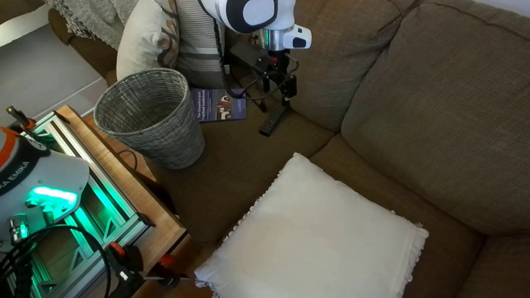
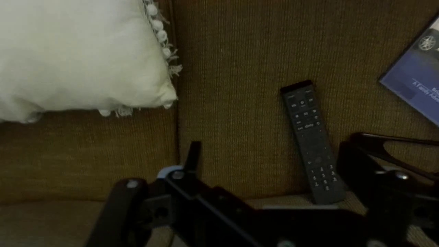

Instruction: Put the black remote control on the backrest of the sofa.

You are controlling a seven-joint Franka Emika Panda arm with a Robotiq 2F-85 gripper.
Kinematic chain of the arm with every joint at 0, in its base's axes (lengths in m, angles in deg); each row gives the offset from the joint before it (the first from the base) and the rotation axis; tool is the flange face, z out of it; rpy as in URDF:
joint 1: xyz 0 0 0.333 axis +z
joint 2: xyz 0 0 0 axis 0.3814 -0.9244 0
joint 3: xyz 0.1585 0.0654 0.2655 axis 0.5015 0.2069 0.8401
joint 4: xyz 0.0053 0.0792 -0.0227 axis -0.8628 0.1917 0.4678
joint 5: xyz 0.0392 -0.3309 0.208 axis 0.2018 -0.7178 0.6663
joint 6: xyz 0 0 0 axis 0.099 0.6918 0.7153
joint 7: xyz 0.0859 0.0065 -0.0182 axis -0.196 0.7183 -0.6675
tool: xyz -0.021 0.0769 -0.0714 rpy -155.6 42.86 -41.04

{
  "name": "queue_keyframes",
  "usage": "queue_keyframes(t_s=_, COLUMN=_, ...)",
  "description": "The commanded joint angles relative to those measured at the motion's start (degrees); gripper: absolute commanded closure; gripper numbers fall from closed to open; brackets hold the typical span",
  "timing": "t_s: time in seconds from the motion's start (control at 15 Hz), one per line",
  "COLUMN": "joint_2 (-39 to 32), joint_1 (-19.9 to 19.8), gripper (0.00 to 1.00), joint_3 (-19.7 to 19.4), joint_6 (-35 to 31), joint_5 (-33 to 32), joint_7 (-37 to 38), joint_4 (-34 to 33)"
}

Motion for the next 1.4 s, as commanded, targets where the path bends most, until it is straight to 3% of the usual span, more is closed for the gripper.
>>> queue_keyframes(t_s=0.0, joint_2=-6.01, joint_1=-0.79, gripper=0.00, joint_3=2.09, joint_6=-9.38, joint_5=-3.48, joint_7=-6.42, joint_4=-0.46)
queue_keyframes(t_s=0.27, joint_2=-13.96, joint_1=-3.22, gripper=0.00, joint_3=5.39, joint_6=-12.89, joint_5=-5.35, joint_7=-15.80, joint_4=-5.24)
queue_keyframes(t_s=0.47, joint_2=-18.94, joint_1=-4.35, gripper=0.00, joint_3=8.88, joint_6=-9.69, joint_5=-6.44, joint_7=-23.22, joint_4=-10.74)
queue_keyframes(t_s=0.6, joint_2=-22.37, joint_1=-2.27, gripper=0.00, joint_3=7.84, joint_6=-4.70, joint_5=-6.60, joint_7=-22.36, joint_4=-15.38)
queue_keyframes(t_s=0.87, joint_2=-25.97, joint_1=5.15, gripper=0.00, joint_3=2.17, joint_6=4.26, joint_5=-8.30, joint_7=-13.11, joint_4=-20.28)
queue_keyframes(t_s=1.2, joint_2=-31.64, joint_1=5.23, gripper=0.00, joint_3=3.35, joint_6=9.32, joint_5=-7.62, joint_7=-11.77, joint_4=-27.96)
queue_keyframes(t_s=1.27, joint_2=-31.65, joint_1=4.62, gripper=0.00, joint_3=4.13, joint_6=9.65, joint_5=-7.16, joint_7=-12.46, joint_4=-28.55)
queue_keyframes(t_s=1.33, joint_2=-29.17, joint_1=5.59, gripper=0.00, joint_3=3.63, joint_6=7.97, joint_5=-8.07, joint_7=-12.09, joint_4=-24.65)
